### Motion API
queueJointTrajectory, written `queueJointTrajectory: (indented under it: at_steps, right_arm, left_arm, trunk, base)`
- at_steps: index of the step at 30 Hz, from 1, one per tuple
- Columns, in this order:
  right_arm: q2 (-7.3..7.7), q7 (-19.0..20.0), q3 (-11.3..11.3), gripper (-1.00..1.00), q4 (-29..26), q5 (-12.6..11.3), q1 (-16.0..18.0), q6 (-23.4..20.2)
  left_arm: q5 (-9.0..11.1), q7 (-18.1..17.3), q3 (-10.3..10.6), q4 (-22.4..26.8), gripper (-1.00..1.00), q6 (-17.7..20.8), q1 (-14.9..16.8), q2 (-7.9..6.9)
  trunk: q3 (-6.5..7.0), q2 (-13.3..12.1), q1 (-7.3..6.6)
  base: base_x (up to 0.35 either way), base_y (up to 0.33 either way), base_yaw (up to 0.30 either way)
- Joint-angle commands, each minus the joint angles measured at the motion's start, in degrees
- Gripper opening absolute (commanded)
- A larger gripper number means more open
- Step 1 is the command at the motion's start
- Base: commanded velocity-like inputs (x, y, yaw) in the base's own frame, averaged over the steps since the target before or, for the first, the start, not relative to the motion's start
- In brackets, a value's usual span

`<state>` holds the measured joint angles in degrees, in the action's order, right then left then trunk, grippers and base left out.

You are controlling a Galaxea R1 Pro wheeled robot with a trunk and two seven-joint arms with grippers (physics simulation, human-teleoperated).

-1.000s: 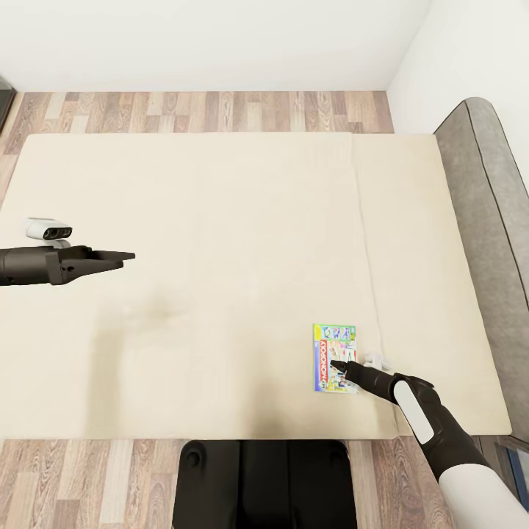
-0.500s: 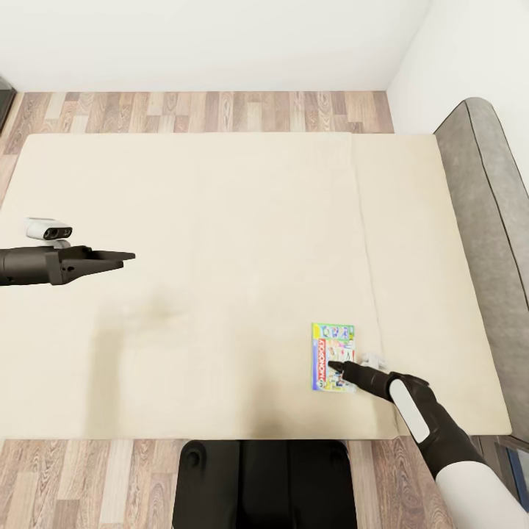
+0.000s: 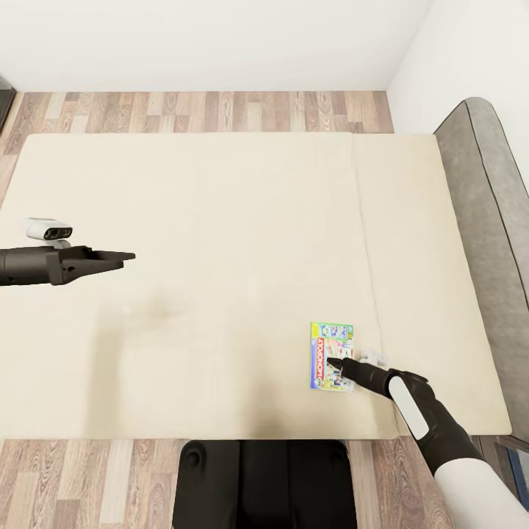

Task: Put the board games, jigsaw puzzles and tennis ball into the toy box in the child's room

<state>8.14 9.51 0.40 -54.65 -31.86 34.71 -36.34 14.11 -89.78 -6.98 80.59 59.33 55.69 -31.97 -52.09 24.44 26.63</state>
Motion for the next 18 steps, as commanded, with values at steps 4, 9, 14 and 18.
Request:
queueJointTrajectory:
  at_steps: [4,9,14,18]
  right_arm:
    - [0.03,0.1,0.0,1.00,-0.1,-0.1,0.1,-0.2]
    - [0.03,0.1,0.0,1.00,0.0,-0.1,0.1,1.3]
    - [0.04,0.1,0.1,1.00,0.1,-0.1,0.2,2.4]
    - [0.03,0.1,0.3,1.00,0.1,-0.1,0.2,2.8]
  left_arm:
    - [0.0,-0.2,0.0,0.0,1.00,0.6,0.0,-0.02]
    - [0.0,-0.2,0.0,0.0,1.00,0.6,0.0,-0.02]
    - [0.0,-0.2,0.0,0.0,1.00,0.6,0.0,-0.02]
    - [0.0,-0.2,0.0,0.0,1.00,0.6,0.0,-0.02]
  trunk:
    - [-0.06,0.1,0.03]
    - [-0.06,0.1,0.03]
    - [-0.06,0.1,0.03]
    - [-0.06,0.1,0.03]
  base:
    - [0.000,0.000,0.000]
    - [0.000,0.000,0.000]
    - [0.000,0.000,0.000]
    - [0.000,0.000,0.000]
